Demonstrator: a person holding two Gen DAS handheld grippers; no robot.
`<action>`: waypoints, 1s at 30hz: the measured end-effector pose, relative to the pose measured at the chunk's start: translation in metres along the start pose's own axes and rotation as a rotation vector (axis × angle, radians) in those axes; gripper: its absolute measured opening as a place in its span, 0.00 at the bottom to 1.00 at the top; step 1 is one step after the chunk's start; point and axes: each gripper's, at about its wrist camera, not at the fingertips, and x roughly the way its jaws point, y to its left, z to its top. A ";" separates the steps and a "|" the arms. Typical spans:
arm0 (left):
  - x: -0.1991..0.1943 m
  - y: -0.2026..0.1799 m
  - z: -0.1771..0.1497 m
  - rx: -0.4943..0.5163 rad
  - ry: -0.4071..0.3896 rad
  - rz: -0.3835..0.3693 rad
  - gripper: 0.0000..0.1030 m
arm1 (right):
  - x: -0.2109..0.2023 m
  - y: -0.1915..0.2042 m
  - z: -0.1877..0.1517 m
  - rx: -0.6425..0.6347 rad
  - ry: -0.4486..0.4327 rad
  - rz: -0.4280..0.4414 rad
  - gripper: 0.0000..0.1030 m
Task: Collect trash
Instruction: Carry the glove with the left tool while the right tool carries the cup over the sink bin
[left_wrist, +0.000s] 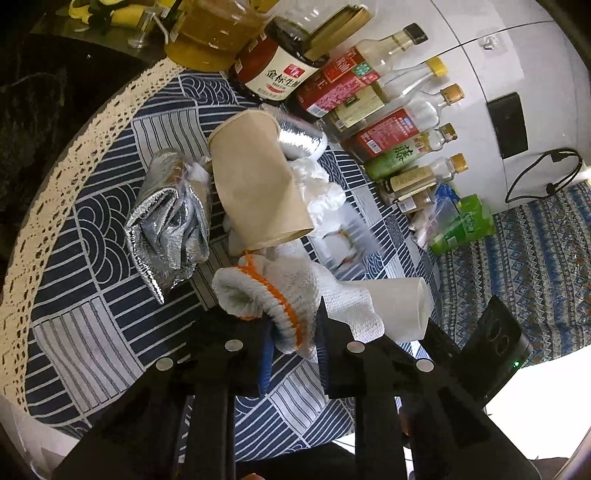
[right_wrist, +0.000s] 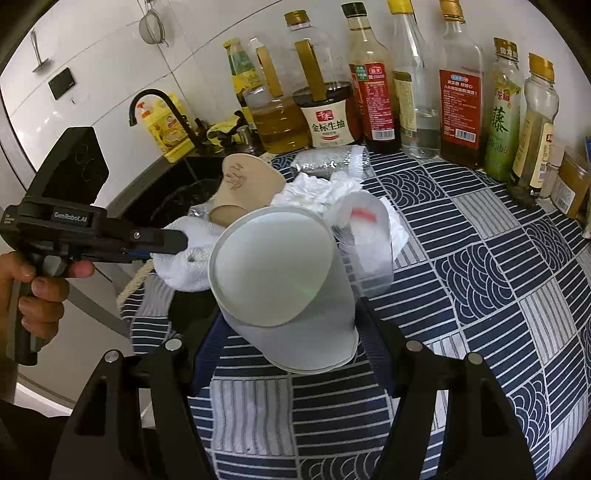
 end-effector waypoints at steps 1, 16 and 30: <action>-0.003 -0.002 0.000 0.002 -0.005 0.000 0.18 | -0.002 0.001 0.001 0.002 0.000 0.009 0.65; -0.062 -0.009 0.005 0.041 -0.102 0.015 0.18 | -0.031 0.036 0.025 -0.051 -0.051 0.051 0.65; -0.136 0.050 0.049 0.074 -0.169 0.058 0.18 | 0.012 0.119 0.087 -0.097 -0.085 0.059 0.65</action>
